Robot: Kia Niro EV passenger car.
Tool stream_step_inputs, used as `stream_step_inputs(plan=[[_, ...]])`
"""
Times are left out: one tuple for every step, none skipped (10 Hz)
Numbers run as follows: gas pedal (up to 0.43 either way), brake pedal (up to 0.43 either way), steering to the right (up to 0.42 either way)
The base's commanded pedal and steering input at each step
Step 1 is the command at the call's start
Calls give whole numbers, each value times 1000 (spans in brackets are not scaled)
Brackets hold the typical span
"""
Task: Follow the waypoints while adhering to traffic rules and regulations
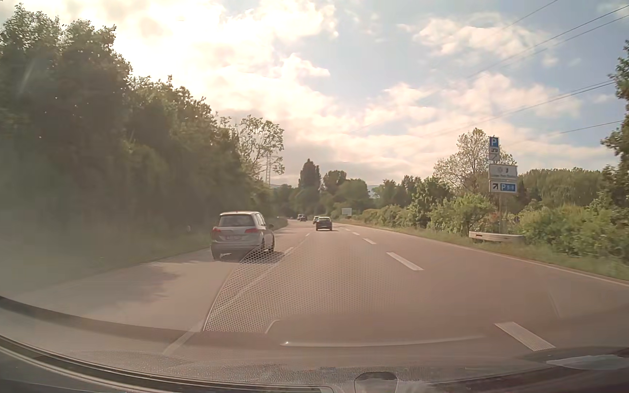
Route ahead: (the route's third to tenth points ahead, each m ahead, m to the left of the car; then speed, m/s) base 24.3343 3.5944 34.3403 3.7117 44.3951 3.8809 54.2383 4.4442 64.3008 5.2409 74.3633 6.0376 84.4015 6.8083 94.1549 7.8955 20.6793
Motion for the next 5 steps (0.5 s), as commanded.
stream_step_inputs(plan=[[150, 0, -7], [150, 0, -7], [150, 0, -6], [150, 0, -7], [150, 0, -7]])
